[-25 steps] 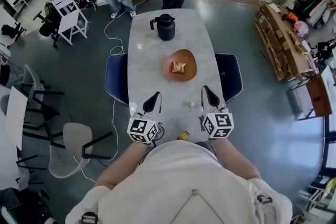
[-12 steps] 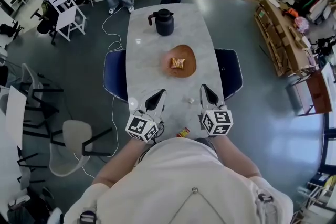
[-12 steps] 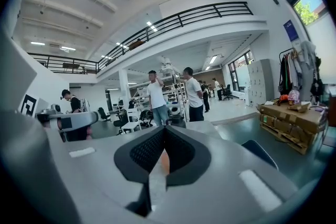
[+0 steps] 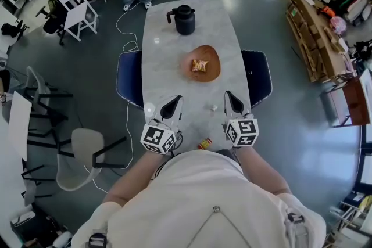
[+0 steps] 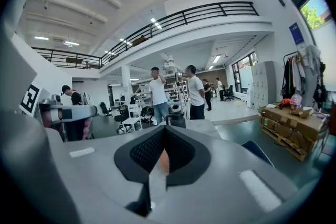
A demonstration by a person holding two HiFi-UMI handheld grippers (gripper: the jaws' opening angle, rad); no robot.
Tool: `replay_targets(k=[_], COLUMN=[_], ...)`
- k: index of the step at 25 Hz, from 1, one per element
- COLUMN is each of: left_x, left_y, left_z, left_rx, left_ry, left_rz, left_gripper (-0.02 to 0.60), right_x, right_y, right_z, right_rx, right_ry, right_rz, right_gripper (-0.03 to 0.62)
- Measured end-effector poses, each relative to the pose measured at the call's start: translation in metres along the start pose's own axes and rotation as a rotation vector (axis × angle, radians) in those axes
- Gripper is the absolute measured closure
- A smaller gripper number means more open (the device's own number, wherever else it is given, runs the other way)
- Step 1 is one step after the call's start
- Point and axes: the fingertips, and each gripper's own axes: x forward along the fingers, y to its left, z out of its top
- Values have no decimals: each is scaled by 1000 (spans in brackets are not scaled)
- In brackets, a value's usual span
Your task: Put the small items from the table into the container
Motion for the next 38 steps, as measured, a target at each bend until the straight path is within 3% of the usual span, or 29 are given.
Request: replay_targets(k=[4,10,12,19,23,32,38], left_x=[-2,-13,-19,-46,-61,-80,-93], left_y=[2,11,14,26,30,35,39], left_z=[-4,-20,-28,-54,-71,-85,-85], left_rx=[0,-22,-31,-63,-84,-102,-104], left_ry=[14,54,71,134,166,212,212], left_rz=[22,82,109,209,267,363,411], left_gripper=[577,577,577,577,577,577,577], right_x=[9,34,40,62,69,91,96], right_y=[-7,-28,-31,-39,-42,-46,-44], right_z=[-26,-116,-146,-264,-315,-353,-360], right_rx=[-45,-109,-140,-150,-192,-352,-378], right_ry=[54,292,357,678,812,937,953], right_rz=[9,43,70,168,204,270,271], right_gripper=[566,558,495,370,349,310,310])
